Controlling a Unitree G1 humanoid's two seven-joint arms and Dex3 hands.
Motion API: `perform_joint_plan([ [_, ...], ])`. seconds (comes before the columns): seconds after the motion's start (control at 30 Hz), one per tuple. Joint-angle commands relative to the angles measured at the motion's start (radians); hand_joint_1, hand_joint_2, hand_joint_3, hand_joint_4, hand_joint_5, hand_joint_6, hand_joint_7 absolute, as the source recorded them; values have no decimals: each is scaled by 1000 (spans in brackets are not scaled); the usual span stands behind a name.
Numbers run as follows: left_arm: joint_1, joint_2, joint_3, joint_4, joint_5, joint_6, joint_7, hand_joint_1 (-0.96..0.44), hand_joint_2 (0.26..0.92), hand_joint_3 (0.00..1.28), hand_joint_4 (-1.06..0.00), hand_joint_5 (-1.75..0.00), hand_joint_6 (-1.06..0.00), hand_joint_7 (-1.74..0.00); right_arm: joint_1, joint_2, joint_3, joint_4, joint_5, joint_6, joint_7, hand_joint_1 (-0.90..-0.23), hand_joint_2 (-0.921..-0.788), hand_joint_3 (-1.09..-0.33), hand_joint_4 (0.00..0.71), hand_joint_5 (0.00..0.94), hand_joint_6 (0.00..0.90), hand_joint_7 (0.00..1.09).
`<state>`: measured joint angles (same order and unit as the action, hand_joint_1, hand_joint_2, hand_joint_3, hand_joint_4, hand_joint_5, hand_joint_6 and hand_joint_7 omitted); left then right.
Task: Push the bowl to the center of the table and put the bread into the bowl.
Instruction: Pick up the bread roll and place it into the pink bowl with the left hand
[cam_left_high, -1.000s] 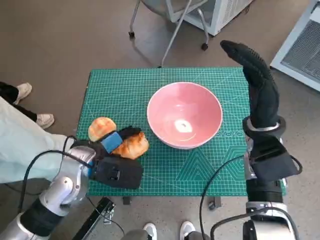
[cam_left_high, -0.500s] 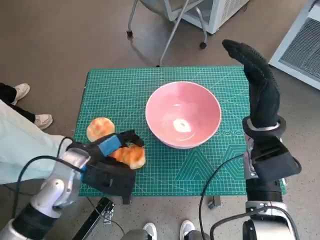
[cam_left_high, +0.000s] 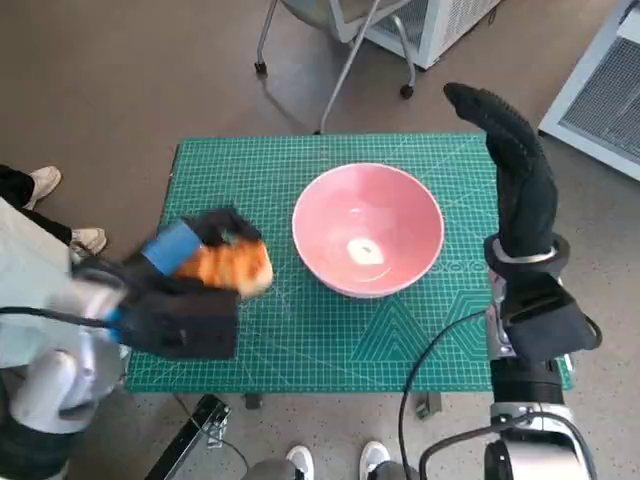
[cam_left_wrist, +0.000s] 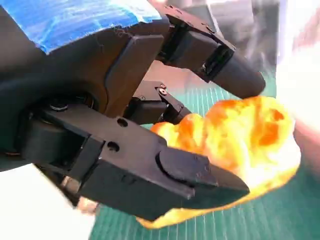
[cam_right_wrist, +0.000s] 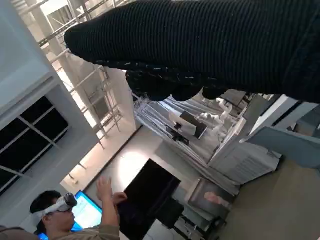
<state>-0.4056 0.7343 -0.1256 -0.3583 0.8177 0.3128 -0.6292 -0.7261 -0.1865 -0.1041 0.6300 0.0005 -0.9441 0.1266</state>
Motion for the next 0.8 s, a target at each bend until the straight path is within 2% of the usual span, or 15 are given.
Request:
perform_joint_plan([
  [0.03,-61,-42,54,-74,-19,25,38,3,692,451,-737,-1267,-669,-1080,26,1,-3,1,19,10,1,-594,-921,-738,337,6,77,737],
  [0.1,-86,-58,65,-93,-19,28,56,3,720,389,-751,-1233,-681,-1060,26,0,-3,0,20,9,2,-596,-921,-738,338,7,79,734],
  [0.27,-155,-99,66,-116,-14,16,102,3,737,348,-766,-1155,-681,-1106,27,-3,-4,0,28,6,8,-598,-921,-737,340,7,81,729],
  [0.47,-248,-180,4,-94,11,-1,155,3,744,335,-772,-1147,-677,-1105,24,-9,-6,5,43,4,17,-602,-921,-730,350,11,90,721],
  [0.6,-295,-236,-49,-37,12,-52,218,3,746,332,-771,-1149,-678,-1102,26,-9,-4,0,45,1,17,-603,-921,-725,356,14,96,718],
  [0.8,-362,-297,-130,134,-6,-177,310,2,855,97,-814,-1100,-718,-1010,34,-11,-5,-13,40,-2,13,-609,-921,-722,360,15,99,710],
])
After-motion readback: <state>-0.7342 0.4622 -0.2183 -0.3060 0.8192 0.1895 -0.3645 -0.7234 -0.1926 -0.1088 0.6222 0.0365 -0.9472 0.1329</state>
